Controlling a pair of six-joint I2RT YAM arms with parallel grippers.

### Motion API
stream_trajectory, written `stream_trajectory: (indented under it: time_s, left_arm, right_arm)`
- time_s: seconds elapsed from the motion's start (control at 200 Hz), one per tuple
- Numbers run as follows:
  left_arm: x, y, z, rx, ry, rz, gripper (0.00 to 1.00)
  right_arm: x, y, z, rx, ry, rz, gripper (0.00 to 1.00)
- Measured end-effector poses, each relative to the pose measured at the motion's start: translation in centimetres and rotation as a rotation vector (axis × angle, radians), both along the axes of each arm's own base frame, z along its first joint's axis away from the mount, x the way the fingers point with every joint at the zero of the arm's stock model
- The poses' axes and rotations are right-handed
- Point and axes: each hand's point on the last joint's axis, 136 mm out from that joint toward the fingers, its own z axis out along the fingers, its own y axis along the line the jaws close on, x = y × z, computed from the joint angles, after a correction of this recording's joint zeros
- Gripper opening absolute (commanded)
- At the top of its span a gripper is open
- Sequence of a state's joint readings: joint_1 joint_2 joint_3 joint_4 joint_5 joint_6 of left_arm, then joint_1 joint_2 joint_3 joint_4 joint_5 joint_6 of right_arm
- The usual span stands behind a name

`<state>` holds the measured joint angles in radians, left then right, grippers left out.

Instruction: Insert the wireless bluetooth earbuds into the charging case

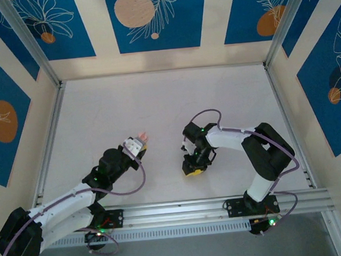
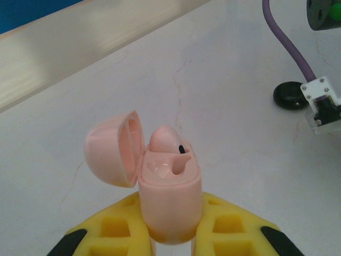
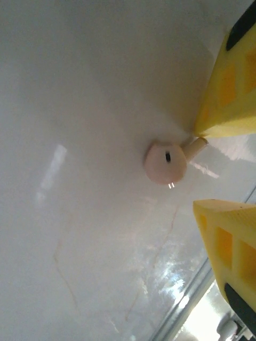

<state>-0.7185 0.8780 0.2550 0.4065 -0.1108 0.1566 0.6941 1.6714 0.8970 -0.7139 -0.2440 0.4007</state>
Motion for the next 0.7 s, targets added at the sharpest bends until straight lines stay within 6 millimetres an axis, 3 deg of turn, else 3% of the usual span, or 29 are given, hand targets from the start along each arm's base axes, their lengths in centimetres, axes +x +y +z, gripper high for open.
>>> stream_trajectory:
  time_s: [0.175, 0.375, 0.7]
  left_arm:
    - [0.0, 0.0, 0.0, 0.000, 0.000, 0.000, 0.11]
    - [-0.1, 0.1, 0.1, -0.001, -0.003, 0.003, 0.11]
    - [-0.3, 0.3, 0.5, -0.009, -0.012, 0.004, 0.11]
  right_arm:
    - [-0.2, 0.7, 1.3, 0.032, -0.011, 0.004, 0.35]
    - [1.3, 0.3, 2.8, -0.019, -0.048, -0.039, 0.36]
    - [2.3, -0.3, 1.8, -0.131, -0.045, -0.046, 0.36]
